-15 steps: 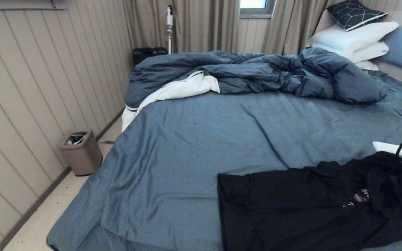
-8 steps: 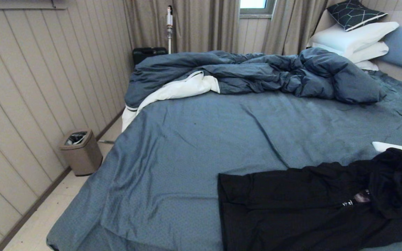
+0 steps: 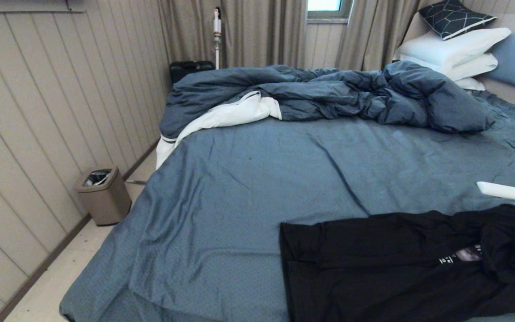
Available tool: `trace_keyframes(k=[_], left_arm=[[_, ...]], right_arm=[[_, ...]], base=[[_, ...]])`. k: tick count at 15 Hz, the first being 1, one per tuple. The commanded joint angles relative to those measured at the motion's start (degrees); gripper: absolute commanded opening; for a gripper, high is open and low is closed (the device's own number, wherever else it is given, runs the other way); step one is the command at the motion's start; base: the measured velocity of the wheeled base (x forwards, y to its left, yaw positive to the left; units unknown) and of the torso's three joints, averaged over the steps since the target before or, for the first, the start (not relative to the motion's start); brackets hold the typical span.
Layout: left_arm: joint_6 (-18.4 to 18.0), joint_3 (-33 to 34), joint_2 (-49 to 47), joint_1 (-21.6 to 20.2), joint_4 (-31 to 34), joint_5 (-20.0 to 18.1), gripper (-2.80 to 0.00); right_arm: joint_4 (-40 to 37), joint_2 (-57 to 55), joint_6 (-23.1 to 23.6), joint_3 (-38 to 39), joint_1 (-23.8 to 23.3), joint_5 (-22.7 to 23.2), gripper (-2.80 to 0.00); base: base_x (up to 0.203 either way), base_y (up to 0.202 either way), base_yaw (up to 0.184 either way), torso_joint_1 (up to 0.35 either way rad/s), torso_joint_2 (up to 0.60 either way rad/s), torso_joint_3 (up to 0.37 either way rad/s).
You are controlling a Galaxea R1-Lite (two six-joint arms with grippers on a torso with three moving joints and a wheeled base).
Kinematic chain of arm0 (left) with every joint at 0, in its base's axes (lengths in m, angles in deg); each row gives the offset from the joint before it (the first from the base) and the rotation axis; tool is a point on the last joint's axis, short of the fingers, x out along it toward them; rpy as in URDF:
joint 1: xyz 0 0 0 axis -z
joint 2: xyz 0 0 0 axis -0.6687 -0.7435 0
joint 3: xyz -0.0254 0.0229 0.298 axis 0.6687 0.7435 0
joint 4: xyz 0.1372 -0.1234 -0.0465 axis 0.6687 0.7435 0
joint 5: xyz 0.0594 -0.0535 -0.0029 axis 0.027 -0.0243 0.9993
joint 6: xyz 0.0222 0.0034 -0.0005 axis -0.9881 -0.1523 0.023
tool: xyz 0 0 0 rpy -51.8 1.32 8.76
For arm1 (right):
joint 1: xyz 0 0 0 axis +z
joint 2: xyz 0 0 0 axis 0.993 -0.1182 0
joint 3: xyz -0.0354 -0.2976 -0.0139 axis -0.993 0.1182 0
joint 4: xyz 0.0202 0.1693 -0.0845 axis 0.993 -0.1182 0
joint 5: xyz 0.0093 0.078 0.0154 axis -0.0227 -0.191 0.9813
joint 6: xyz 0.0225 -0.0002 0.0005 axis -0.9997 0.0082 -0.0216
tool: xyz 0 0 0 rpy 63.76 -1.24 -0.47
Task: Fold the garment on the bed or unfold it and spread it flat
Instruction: Unford the black T-shirt
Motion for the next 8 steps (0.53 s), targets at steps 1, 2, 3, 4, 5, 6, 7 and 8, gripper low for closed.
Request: trace_keyframes(k=[1, 2, 3, 4, 5, 6, 7, 8], left_arm=[[0.02, -0.01, -0.06, 0.0, 0.05, 0.05, -2.8], [0.02, -0.01, -0.06, 0.0, 0.05, 0.05, -2.8], [0.02, -0.01, -0.06, 0.0, 0.05, 0.05, -2.8], [0.02, -0.01, -0.06, 0.0, 0.05, 0.05, -2.8], [0.02, -0.01, -0.06, 0.0, 0.05, 0.05, -2.8], [0.02, -0.01, -0.06, 0.0, 0.05, 0.05, -2.8], [0.02, -0.01, -0.1, 0.0, 0.05, 0.05, -2.8], [0.02, -0.01, -0.07, 0.0, 0.13, 0.05, -2.8]], right_arm=[[-0.25, -1.13, 0.13, -0.46, -0.13, 0.02, 0.0], [-0.16, -1.04, 0.22, -0.17, -0.22, 0.02, 0.0], [-0.16, -0.67, 0.19, -0.12, -0.59, 0.1, 0.0], [-0.23, -0.13, 0.1, -0.37, -0.73, 0.54, 0.0], [-0.31, 0.91, -0.01, -0.37, -0.68, 1.76, 0.0], [-0.52, 2.5, -0.23, 0.14, -0.55, 3.91, 0.0], [-1.79, 5.23, -0.68, 1.34, -0.15, 6.73, 0.0], [-3.78, 7.99, -1.22, 2.52, 0.57, 8.91, 0.0]], base=[[0.0, 0.0, 0.0, 0.0, 0.0, 0.0], [0.0, 0.0, 0.0, 0.0, 0.0, 0.0], [0.0, 0.0, 0.0, 0.0, 0.0, 0.0], [0.0, 0.0, 0.0, 0.0, 0.0, 0.0], [0.0, 0.0, 0.0, 0.0, 0.0, 0.0], [0.0, 0.0, 0.0, 0.0, 0.0, 0.0], [0.0, 0.0, 0.0, 0.0, 0.0, 0.0], [0.0, 0.0, 0.0, 0.0, 0.0, 0.0]])
